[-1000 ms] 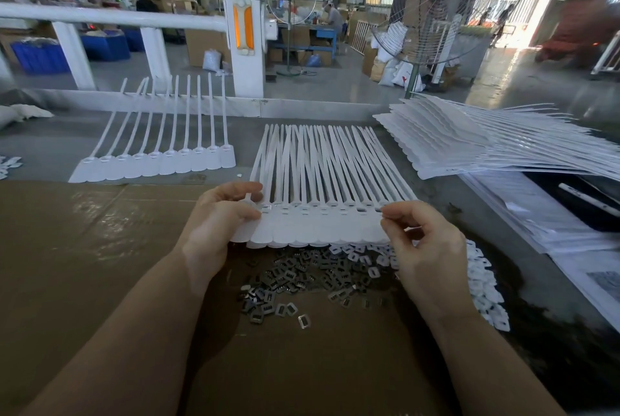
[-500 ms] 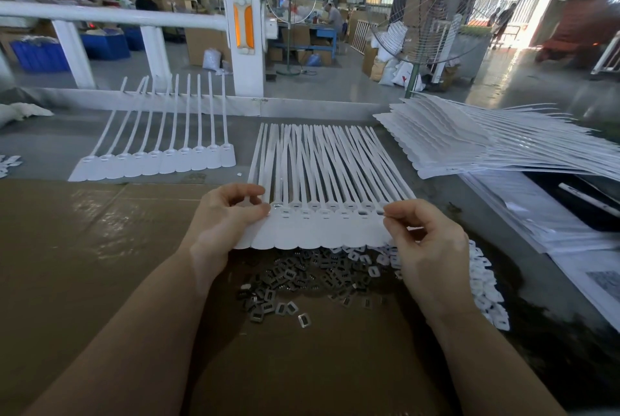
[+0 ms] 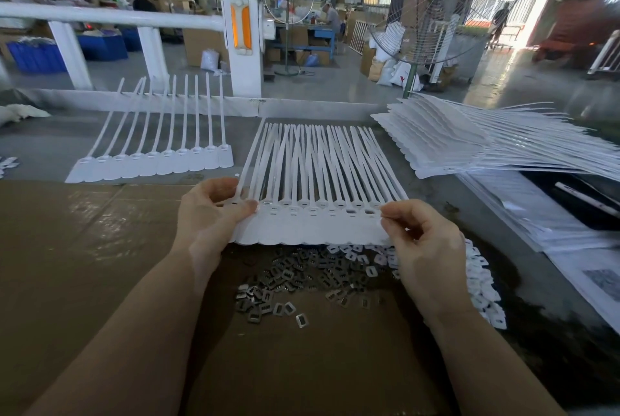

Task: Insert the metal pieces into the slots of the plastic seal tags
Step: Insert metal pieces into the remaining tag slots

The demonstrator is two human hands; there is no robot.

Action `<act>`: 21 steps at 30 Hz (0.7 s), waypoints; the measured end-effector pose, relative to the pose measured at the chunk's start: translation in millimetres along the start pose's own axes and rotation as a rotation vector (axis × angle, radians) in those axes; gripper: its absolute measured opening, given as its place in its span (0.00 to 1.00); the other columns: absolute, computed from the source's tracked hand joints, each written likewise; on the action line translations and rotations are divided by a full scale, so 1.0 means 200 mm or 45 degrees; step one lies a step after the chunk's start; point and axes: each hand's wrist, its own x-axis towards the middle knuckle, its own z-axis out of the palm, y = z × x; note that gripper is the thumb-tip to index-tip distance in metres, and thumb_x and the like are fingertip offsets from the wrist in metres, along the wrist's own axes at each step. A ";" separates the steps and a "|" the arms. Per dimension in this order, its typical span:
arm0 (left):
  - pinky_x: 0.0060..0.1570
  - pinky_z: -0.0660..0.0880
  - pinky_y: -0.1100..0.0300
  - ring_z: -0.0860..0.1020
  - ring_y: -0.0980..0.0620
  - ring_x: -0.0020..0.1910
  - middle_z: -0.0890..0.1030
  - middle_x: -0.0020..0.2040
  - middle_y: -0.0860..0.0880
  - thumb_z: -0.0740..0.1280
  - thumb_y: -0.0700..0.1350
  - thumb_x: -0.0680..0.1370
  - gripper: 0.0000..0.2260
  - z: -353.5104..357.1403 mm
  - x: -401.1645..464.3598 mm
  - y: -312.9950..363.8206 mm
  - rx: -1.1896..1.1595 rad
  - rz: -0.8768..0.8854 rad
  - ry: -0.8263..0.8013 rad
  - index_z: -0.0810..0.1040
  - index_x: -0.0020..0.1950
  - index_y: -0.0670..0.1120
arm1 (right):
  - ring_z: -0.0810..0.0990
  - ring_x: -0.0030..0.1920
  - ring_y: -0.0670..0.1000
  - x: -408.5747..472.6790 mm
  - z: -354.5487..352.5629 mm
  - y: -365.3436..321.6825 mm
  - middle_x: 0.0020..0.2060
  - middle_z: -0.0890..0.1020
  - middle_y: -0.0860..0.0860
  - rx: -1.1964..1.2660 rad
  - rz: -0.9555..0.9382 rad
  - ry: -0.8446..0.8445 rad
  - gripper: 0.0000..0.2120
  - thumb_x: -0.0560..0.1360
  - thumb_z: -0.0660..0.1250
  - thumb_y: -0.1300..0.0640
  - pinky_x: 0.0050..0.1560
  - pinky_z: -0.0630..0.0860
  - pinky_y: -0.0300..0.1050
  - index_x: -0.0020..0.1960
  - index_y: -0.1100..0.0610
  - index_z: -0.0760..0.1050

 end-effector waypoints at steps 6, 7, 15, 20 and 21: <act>0.53 0.72 0.59 0.76 0.56 0.50 0.78 0.49 0.55 0.74 0.36 0.70 0.15 0.01 0.01 -0.02 -0.004 0.037 0.057 0.77 0.51 0.50 | 0.80 0.41 0.42 0.00 0.00 0.00 0.39 0.82 0.44 0.011 0.009 -0.015 0.07 0.72 0.69 0.66 0.44 0.76 0.31 0.47 0.56 0.80; 0.54 0.72 0.59 0.76 0.56 0.51 0.78 0.49 0.55 0.74 0.37 0.70 0.15 0.01 0.01 -0.02 0.012 0.043 0.063 0.77 0.52 0.50 | 0.80 0.41 0.42 0.00 0.00 0.00 0.39 0.82 0.44 0.010 0.005 -0.016 0.07 0.72 0.69 0.67 0.44 0.75 0.31 0.47 0.56 0.80; 0.58 0.72 0.56 0.75 0.54 0.55 0.77 0.51 0.56 0.74 0.39 0.71 0.15 0.01 0.01 -0.04 0.070 0.056 0.047 0.77 0.56 0.50 | 0.80 0.42 0.42 0.00 0.00 -0.01 0.39 0.81 0.43 -0.020 0.017 -0.022 0.08 0.73 0.68 0.67 0.45 0.75 0.31 0.46 0.55 0.80; 0.48 0.67 0.66 0.73 0.60 0.50 0.75 0.48 0.60 0.73 0.40 0.72 0.15 0.02 0.00 -0.04 0.114 0.086 0.052 0.77 0.56 0.50 | 0.80 0.42 0.41 0.01 0.00 -0.02 0.39 0.81 0.40 -0.066 0.038 -0.004 0.09 0.72 0.69 0.66 0.46 0.76 0.33 0.46 0.54 0.80; 0.48 0.66 0.67 0.73 0.60 0.50 0.75 0.48 0.60 0.73 0.40 0.72 0.15 0.02 0.00 -0.04 0.122 0.087 0.055 0.77 0.56 0.50 | 0.80 0.42 0.40 0.01 0.00 -0.02 0.39 0.81 0.40 -0.072 0.049 -0.005 0.09 0.72 0.69 0.66 0.46 0.76 0.33 0.45 0.53 0.80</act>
